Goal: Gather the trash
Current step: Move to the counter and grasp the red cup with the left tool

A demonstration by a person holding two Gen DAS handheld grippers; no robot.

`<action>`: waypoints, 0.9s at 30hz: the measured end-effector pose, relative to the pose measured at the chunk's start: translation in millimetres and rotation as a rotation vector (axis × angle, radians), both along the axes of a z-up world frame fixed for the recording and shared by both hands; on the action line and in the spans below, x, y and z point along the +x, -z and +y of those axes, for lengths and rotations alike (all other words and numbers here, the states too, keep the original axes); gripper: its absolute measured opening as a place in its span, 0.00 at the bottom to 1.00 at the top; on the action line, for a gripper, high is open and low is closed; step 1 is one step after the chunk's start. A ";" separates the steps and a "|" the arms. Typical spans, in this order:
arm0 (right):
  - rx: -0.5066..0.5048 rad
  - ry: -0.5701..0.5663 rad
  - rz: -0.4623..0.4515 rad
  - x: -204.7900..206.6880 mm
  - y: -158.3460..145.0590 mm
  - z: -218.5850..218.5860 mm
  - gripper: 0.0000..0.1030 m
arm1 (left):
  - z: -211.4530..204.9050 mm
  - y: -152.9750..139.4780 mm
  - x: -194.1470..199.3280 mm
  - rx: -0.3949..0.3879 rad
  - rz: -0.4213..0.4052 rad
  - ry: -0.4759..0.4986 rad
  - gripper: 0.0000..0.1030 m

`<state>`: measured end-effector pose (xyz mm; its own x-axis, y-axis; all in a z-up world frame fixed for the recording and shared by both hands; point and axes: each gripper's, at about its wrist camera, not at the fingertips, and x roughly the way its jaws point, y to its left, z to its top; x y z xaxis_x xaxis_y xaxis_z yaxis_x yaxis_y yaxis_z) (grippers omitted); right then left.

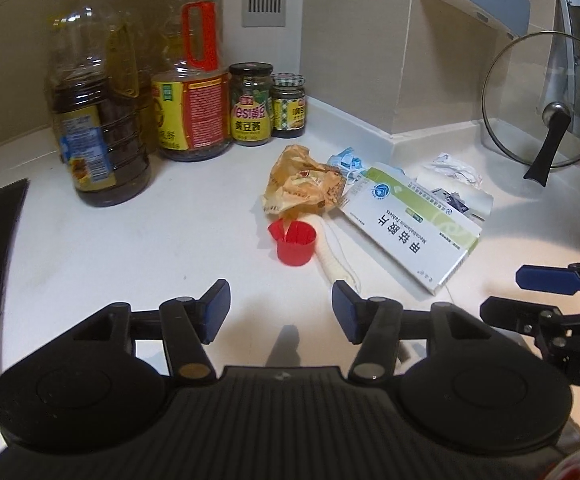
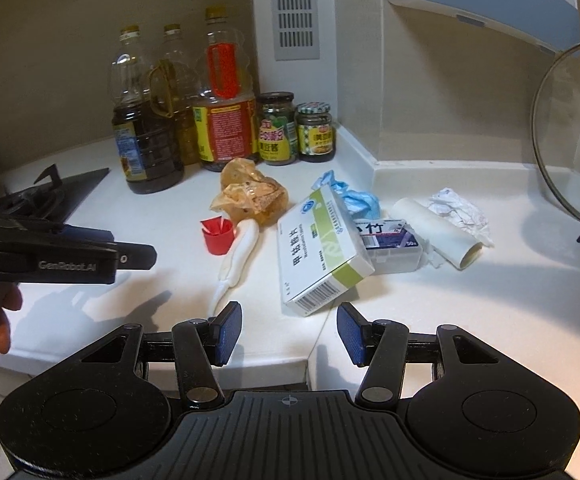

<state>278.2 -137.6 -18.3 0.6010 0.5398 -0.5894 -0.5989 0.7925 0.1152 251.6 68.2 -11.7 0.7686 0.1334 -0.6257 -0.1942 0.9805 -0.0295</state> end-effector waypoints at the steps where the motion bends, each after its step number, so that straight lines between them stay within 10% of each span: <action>1: 0.004 0.016 0.007 1.0 -0.1 0.6 0.52 | 2.3 1.3 6.1 -0.002 0.002 0.015 0.51; 27: 0.053 0.286 0.096 -7.1 6.4 22.5 0.52 | 26.9 39.4 77.9 -0.038 -0.006 0.179 0.31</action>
